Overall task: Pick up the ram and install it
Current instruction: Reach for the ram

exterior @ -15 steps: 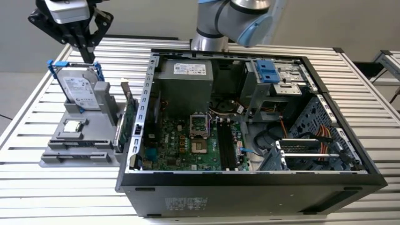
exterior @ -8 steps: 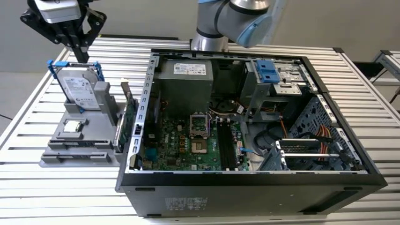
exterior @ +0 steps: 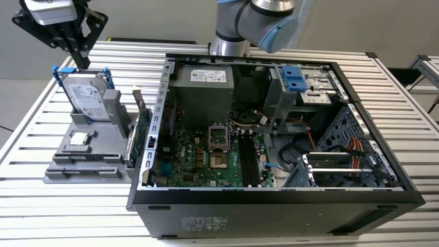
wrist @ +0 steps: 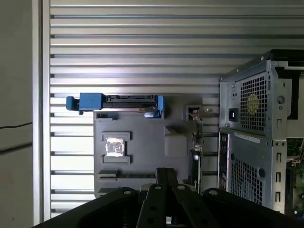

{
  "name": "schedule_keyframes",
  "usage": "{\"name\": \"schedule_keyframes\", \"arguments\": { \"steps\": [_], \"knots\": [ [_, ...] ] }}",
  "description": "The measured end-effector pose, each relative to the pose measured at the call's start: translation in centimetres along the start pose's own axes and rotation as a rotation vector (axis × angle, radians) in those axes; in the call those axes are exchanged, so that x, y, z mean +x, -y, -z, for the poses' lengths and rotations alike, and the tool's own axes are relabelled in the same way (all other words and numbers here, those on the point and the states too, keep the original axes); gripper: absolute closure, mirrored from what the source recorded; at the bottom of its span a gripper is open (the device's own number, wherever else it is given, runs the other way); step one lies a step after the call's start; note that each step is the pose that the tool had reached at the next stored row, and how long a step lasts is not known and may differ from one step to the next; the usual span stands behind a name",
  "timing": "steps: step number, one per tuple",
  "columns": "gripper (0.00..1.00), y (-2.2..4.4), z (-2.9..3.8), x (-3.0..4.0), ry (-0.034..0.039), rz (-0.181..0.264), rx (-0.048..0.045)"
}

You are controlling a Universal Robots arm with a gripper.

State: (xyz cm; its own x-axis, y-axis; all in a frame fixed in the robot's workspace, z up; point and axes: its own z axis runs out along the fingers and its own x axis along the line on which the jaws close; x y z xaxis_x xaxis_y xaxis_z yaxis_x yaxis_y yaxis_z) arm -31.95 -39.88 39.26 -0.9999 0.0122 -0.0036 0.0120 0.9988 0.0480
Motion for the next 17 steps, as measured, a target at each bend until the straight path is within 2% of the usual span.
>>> {"name": "schedule_keyframes", "arguments": {
  "steps": [13, 17],
  "knots": [
    [1.0, 0.03, 0.01, 2.27, -0.0001, 0.0, 0.0],
    [1.0, 0.03, 0.01, 2.6, 0.0, 0.0, 0.0]
  ]
}}
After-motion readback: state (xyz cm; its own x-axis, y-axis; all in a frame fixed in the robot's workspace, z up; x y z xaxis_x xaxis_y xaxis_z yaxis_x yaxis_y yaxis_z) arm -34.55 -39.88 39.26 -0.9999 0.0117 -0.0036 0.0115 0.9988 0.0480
